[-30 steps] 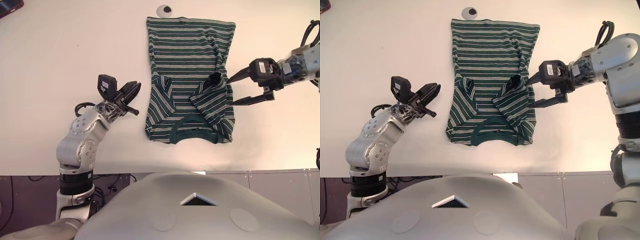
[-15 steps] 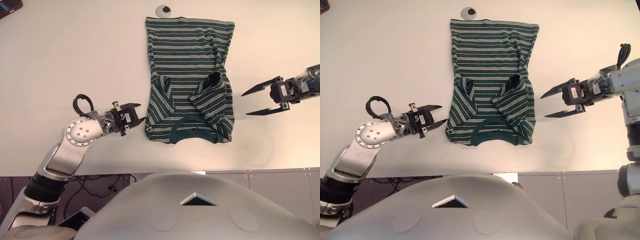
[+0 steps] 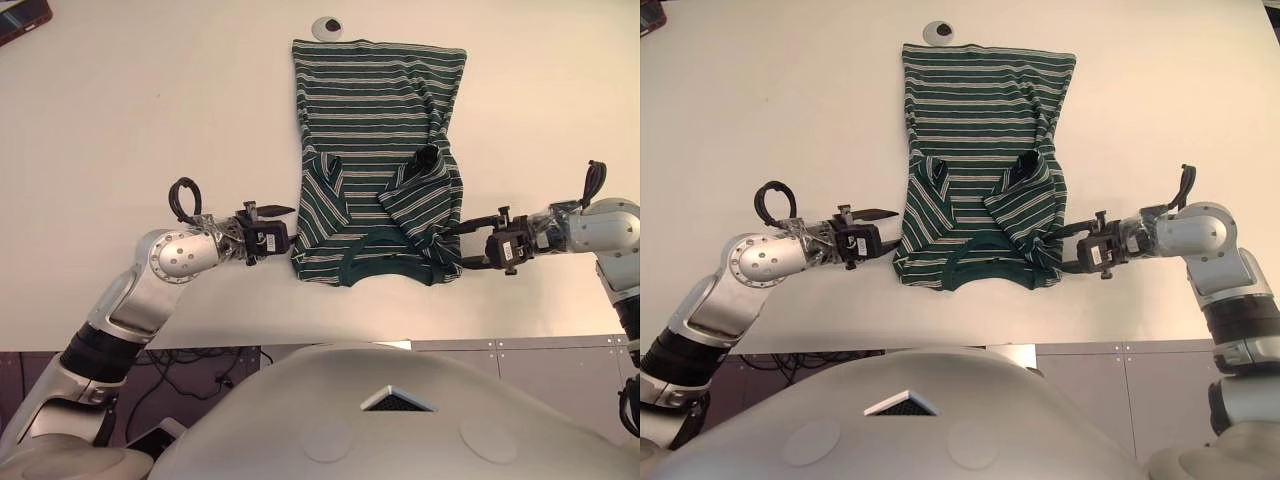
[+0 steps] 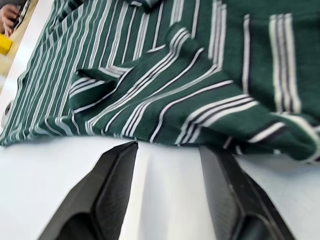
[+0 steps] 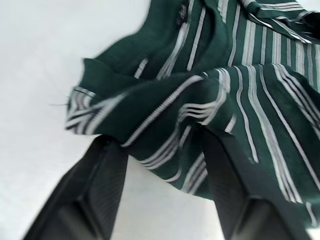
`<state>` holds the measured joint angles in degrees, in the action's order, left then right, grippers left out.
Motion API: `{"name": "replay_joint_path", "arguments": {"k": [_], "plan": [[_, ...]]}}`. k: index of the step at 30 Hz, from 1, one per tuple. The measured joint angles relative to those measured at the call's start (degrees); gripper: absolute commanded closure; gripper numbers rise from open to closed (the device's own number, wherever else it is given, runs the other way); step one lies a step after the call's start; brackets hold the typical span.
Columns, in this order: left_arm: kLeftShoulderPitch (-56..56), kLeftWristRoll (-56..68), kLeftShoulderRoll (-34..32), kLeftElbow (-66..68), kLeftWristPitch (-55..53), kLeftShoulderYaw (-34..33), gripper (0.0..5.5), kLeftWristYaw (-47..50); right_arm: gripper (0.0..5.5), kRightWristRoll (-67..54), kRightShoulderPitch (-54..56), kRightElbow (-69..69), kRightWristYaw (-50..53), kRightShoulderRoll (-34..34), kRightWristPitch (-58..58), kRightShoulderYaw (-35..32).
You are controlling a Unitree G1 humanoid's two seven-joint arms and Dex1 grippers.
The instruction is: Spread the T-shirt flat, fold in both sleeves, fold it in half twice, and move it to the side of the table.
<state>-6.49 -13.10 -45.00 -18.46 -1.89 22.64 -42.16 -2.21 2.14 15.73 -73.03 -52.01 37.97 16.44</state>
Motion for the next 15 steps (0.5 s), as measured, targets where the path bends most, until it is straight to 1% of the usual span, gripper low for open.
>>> {"name": "replay_joint_path", "arguments": {"k": [1,2,4,7,10,11,14,15], "plan": [[0.5,-0.8,0.0,0.3,0.9,0.6,3.46,-0.2,3.83,0.4,-0.1,-0.3,1.2,0.0,0.0,0.5],[0.9,-1.9,0.0,0.4,1.6,1.2,3.51,-0.3,3.97,0.8,-0.5,-1.6,2.0,-0.1,-1.0,0.7],[2.1,-5.0,-0.1,1.2,4.0,2.6,3.85,-0.3,4.33,2.1,-2.2,-6.8,3.6,-0.2,-4.6,1.4],[3.9,-9.6,-0.9,2.1,8.5,4.4,4.37,-0.3,4.94,2.2,-5.6,-13.5,4.3,-0.6,-9.6,2.2],[5.3,-12.7,-1.5,3.0,11.8,5.9,4.77,-0.7,5.38,2.2,-7.2,-16.2,4.5,-0.9,-12.3,2.3],[6.0,-13.4,-1.6,3.4,12.8,6.4,4.96,-1.0,5.50,2.2,-7.6,-16.8,4.5,-1.0,-13.2,2.3],[7.3,-14.1,-1.8,4.4,14.6,7.3,5.23,-2.4,5.50,1.7,-8.0,-18.6,4.4,-1.8,-16.1,2.3],[7.6,-14.1,-1.8,4.6,14.8,7.5,5.40,-2.7,5.50,1.3,-7.9,-19.0,3.9,-2.6,-17.0,2.3]]}}
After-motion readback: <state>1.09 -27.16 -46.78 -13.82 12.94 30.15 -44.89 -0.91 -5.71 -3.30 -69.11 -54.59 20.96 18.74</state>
